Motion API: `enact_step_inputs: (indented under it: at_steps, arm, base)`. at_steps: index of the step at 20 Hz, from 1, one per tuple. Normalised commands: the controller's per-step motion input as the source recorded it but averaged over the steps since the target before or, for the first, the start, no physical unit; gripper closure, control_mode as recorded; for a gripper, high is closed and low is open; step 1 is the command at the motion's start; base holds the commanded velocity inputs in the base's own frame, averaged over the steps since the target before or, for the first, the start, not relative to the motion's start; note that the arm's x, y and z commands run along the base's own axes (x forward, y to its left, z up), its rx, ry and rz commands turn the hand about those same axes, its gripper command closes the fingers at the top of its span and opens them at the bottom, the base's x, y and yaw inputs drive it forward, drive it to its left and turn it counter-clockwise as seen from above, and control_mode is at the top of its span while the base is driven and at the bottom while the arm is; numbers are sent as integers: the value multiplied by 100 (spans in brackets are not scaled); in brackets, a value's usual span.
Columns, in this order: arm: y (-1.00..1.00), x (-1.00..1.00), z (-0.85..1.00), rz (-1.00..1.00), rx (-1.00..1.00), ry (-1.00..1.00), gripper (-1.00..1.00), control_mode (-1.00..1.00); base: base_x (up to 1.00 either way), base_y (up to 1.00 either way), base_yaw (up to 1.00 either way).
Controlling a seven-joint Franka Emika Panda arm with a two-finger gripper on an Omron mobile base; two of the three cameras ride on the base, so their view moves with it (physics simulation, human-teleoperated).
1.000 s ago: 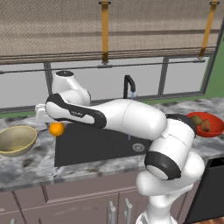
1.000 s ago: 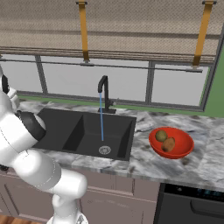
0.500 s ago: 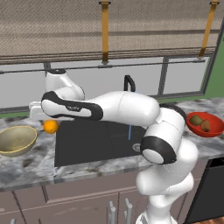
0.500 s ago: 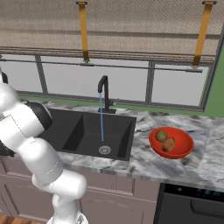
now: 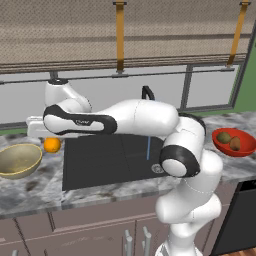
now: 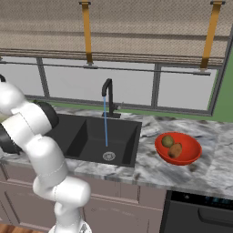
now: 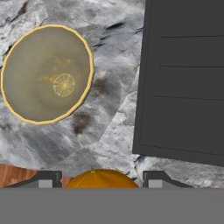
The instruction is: Pick the potatos from the sink and place them in one bowl. Place the orange in the other bowl. Then turn off the sink faucet.
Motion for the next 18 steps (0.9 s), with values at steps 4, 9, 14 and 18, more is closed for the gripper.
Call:
enact_step_inputs:
  at_steps: [4, 9, 14, 18]
  arm:
    - [16, 8, 0, 0, 0, 0, 100, -100]
    - [7, 6, 0, 0, 0, 0, 100, -100]
    - [9, 0, 0, 0, 0, 0, 100, -100]
    - [15, 0, 0, 0, 0, 0, 100, -100]
  base:
    - [0, 0, 0]
    - [0, 0, 0]
    - [0, 0, 0]
    - [0, 0, 0]
